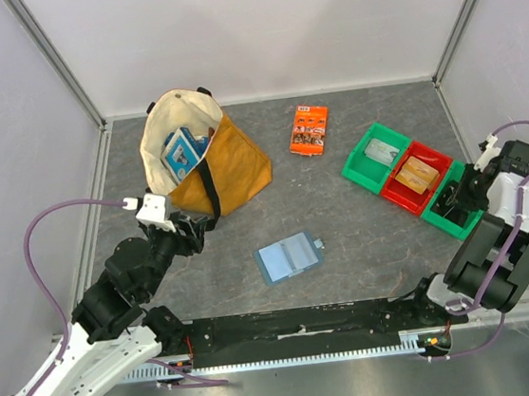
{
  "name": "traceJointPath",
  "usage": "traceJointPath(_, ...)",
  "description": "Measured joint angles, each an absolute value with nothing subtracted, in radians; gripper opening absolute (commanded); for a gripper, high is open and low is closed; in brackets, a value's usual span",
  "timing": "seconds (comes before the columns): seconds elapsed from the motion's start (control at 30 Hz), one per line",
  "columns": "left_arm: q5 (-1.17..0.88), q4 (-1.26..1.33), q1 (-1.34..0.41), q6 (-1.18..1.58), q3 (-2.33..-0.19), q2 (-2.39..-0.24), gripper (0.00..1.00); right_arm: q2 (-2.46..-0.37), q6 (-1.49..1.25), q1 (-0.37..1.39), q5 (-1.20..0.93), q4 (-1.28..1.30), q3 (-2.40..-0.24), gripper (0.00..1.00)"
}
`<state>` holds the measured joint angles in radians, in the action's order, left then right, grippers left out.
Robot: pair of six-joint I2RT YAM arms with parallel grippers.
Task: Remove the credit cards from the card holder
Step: Place the credit card in the card holder.
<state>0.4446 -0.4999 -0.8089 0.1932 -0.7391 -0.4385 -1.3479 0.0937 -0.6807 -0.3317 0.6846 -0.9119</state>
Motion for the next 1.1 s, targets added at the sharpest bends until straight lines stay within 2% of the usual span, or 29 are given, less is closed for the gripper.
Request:
traceJointPath(0.23, 0.444, -0.500, -0.807, 0.193, -0.739, -0.442, 0.69, -1.345, 0.064, -0.691, -0.265, 0.681, -0.912, 0.50)
traceJointPath(0.4, 0.442, -0.500, -0.806, 0.193, -0.739, -0.455, 0.69, -1.271, 0.023, -0.691, -0.202, 0.673, -0.917, 0.65)
traceJointPath(0.53, 0.434, -0.500, -0.804, 0.193, -0.739, -0.472, 0.69, -1.189, -0.023, -0.659, -0.174, 0.665, -0.952, 0.71)
traceJointPath(0.7, 0.407, -0.499, -0.797, 0.194, -0.739, -0.505, 0.69, -1.127, -0.064, -0.530, -0.202, 0.633, -1.006, 0.83)
traceJointPath(0.9, 0.361, -0.499, -0.791, 0.200, -0.739, -0.589, 0.69, -1.046, -0.118, -0.350, -0.266, 0.591, -0.991, 0.85)
traceJointPath(1.1, 0.282, -0.512, -0.791, 0.248, -0.753, -0.724, 0.67, -0.969, -0.213, -0.136, -0.312, 0.497, -0.855, 0.84)
